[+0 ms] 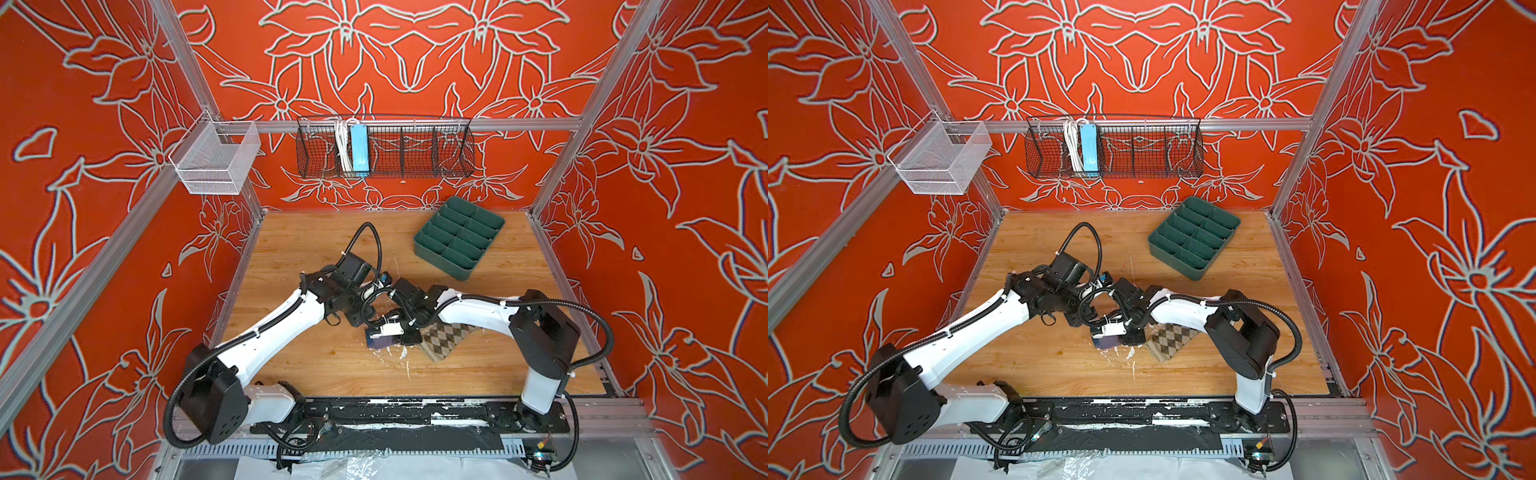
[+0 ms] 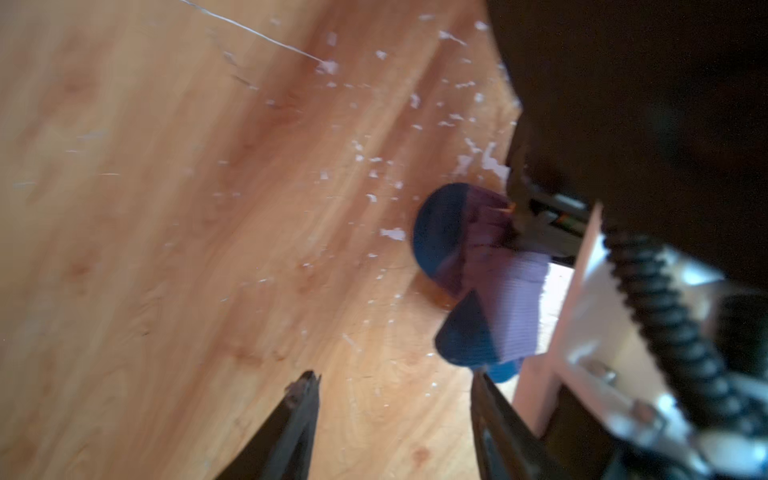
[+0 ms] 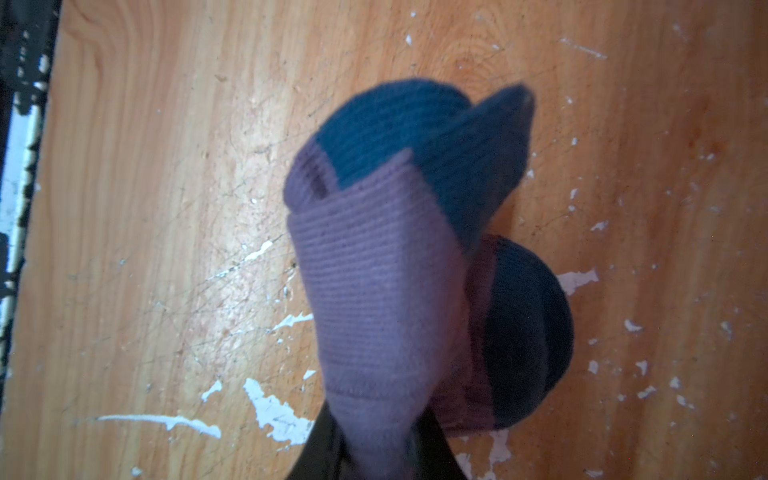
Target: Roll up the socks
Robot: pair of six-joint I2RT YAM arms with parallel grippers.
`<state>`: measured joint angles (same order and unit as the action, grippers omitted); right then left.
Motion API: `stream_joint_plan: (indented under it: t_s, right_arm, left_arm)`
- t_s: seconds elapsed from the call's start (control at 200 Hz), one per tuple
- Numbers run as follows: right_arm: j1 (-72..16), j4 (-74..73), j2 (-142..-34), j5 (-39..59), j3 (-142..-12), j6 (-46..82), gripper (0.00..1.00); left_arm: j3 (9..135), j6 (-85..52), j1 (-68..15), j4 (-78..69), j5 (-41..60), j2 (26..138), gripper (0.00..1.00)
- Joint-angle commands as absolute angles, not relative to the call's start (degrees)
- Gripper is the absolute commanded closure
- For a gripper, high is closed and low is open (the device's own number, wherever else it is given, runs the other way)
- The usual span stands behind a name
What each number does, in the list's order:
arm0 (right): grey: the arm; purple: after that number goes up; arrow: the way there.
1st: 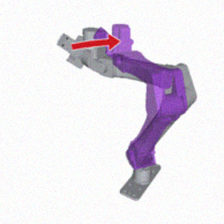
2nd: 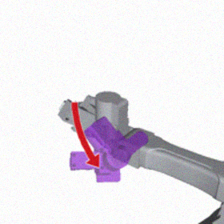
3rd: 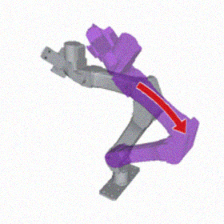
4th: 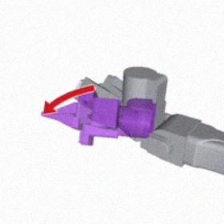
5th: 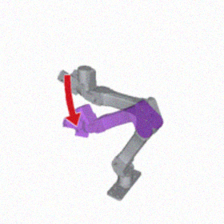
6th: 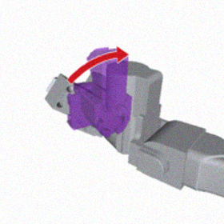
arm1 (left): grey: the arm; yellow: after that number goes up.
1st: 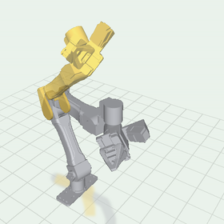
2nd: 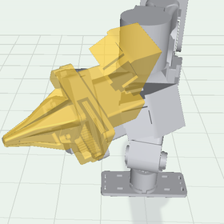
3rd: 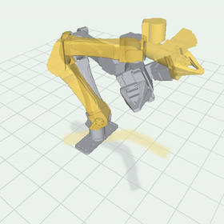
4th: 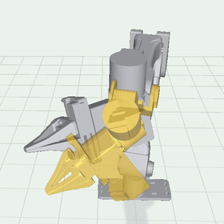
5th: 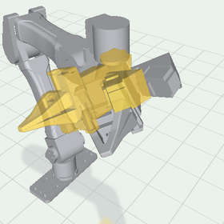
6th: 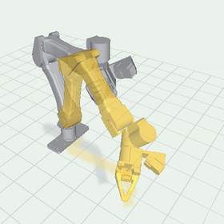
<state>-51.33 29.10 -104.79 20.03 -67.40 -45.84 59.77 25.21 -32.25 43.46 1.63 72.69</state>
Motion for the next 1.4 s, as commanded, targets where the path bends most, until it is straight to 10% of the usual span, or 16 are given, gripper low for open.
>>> stream_joint_plan:
  t_s: [0.0,0.17,0.4,0.651,0.856,1.101,1.396]
  right_arm:
    - [-50.5,39.6,-108.6,25.7,-69.7,-45.9,0.98]
    - [-48.8,51.6,-114.8,30.7,-77.8,-45.3,0.98]
    - [-46.6,55.5,-119.5,30.8,-82.7,-42.3,0.97]
    - [-43.9,60.0,-124.1,34.8,-88.3,-41.8,0.96]
    - [-43.2,60.5,-126.2,35.9,-90.5,-41.5,0.96]
    - [-43.2,62.1,-125.9,37.6,-90.1,-42.4,0.96]
    - [-43.1,62.1,-122.7,39.3,-87.9,-44.4,0.96]
  left_arm:
    - [57.4,24.3,-33.0,38.1,-8.9,63.6,0.43]
    - [50.9,30.0,-32.8,26.8,-24.3,46.0,0.27]
    - [51.3,42.8,-32.1,30.3,-12.8,38.0,0.15]
    - [51.9,50.1,-35.8,40.8,14.3,45.2,0.22]
    - [40.6,53.1,-54.8,30.2,-4.6,55.9,0.22]
    - [36.9,50.4,-55.9,14.5,-15.0,73.8,0.28]
    - [39.9,48.5,-55.4,7.9,-26.1,89.5,0.65]
